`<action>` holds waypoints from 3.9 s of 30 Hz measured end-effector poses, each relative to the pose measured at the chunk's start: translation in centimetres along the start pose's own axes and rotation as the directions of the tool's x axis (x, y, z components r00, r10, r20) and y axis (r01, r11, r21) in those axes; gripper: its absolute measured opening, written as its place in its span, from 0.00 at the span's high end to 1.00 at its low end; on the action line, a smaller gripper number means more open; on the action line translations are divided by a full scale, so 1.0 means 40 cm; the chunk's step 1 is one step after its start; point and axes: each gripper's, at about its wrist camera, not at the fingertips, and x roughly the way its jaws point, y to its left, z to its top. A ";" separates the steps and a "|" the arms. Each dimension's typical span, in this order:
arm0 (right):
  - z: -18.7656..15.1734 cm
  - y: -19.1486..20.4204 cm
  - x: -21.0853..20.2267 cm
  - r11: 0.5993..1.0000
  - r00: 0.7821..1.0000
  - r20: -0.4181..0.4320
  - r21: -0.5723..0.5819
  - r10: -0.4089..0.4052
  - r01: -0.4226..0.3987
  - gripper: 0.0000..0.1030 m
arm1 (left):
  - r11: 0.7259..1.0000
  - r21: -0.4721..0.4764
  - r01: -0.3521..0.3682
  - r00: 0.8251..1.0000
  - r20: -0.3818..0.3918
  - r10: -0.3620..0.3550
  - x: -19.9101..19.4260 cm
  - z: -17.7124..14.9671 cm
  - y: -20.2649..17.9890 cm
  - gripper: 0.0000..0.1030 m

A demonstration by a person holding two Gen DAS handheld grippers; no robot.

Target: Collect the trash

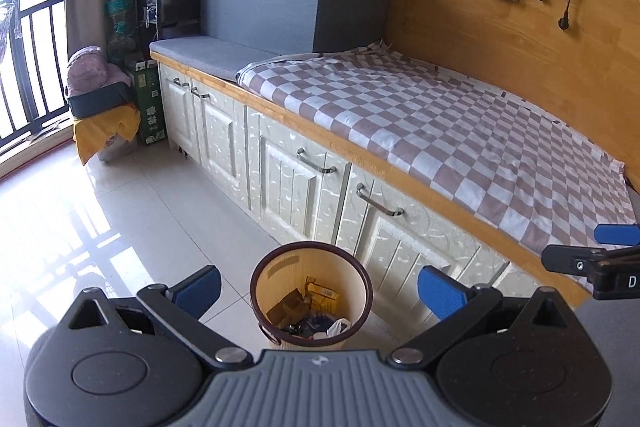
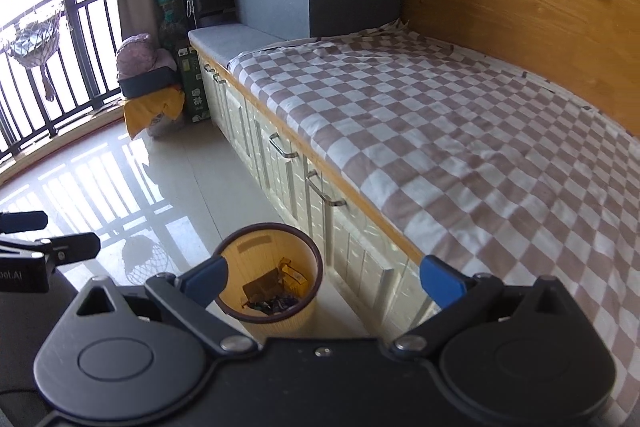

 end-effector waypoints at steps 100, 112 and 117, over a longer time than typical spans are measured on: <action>-0.127 0.033 -0.062 0.997 0.993 0.092 0.003 -0.072 0.072 0.00 | 0.996 0.037 -0.082 0.996 0.034 0.081 -0.051 -0.095 0.000 0.00; -0.127 0.032 -0.063 0.997 0.993 0.093 0.003 -0.072 0.072 0.00 | 0.996 0.037 -0.082 0.996 0.034 0.080 -0.052 -0.095 -0.001 0.00; -0.127 0.032 -0.063 0.997 0.993 0.093 0.003 -0.072 0.072 0.00 | 0.996 0.037 -0.083 0.996 0.034 0.082 -0.051 -0.095 -0.002 0.00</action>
